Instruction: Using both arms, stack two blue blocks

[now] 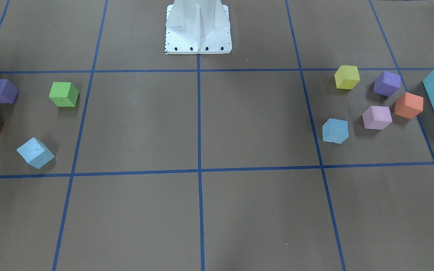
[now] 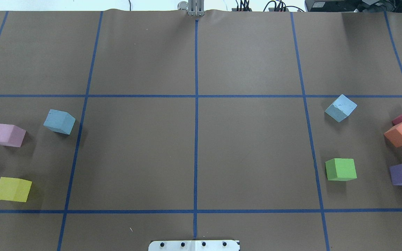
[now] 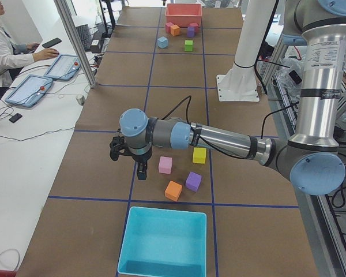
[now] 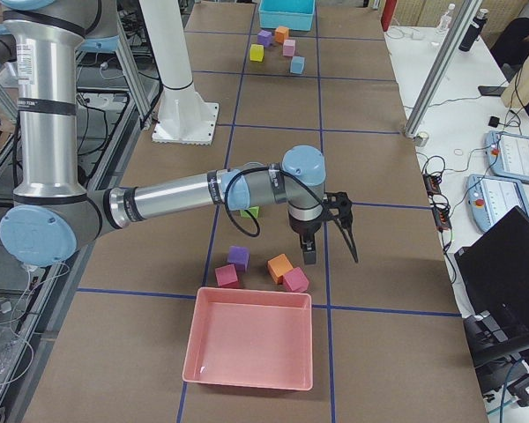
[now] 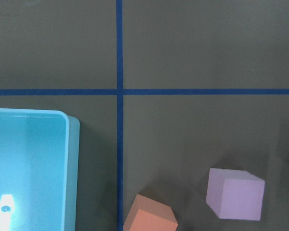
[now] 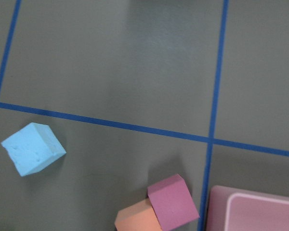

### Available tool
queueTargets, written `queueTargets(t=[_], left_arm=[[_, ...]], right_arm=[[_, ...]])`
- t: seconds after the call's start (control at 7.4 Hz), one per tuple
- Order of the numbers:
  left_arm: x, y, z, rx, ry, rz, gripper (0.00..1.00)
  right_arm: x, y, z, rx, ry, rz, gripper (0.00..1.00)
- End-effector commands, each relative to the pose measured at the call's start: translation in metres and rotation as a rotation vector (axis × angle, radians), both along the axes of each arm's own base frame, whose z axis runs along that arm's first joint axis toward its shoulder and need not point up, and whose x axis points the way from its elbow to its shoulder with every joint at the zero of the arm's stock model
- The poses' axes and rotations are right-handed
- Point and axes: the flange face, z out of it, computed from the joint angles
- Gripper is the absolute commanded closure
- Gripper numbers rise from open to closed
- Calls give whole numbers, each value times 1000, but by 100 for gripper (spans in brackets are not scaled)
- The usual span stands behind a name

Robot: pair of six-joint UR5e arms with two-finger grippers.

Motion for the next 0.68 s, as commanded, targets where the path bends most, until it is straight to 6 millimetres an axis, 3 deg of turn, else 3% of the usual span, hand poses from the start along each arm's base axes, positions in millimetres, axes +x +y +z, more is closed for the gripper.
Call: queueTargets(t=[0.0,0.27,0.54], left_arm=[[80,-39,-68,-62,23,-18,0],[159,-47,-105,-63,35,61,0],[214,-49,-129,-90,-3,57,0]], right_arm=[[-65,-28,-53,134,89,-73,0],[-135,-27,-68,187,93,-192,0],[-182,-20,-77,199,74,-266,0]])
